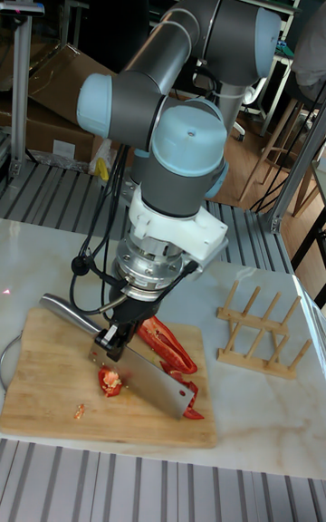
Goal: Chop the chili peppers
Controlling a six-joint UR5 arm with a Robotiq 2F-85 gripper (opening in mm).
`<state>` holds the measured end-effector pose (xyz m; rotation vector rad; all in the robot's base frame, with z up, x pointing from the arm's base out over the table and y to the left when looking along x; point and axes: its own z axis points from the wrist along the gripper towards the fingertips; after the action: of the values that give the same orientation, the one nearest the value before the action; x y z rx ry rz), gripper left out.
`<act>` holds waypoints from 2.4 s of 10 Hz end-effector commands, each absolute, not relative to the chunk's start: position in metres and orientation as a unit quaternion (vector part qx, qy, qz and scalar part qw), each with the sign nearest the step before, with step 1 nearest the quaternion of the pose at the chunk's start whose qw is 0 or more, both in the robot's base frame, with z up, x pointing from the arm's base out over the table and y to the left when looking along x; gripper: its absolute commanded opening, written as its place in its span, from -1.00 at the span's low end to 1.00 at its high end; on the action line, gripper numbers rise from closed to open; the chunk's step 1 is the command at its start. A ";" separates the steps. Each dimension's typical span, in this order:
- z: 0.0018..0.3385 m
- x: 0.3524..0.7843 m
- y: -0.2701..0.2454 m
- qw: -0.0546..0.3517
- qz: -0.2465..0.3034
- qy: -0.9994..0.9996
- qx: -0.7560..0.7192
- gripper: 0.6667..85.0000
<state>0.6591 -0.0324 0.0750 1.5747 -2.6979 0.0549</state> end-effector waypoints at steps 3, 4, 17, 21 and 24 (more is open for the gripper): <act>0.071 0.664 -0.033 0.007 0.018 -0.861 0.508 -0.98; 0.070 0.664 -0.032 0.007 0.017 -0.861 0.508 -0.98; 0.067 0.663 -0.026 0.001 0.005 -0.856 0.516 -0.98; 0.062 0.663 -0.025 -0.004 -0.001 -0.854 0.520 -0.98; 0.061 0.667 -0.024 -0.012 0.000 -0.851 0.525 -0.98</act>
<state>0.6637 -0.0263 0.0614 1.6480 -2.6801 0.0128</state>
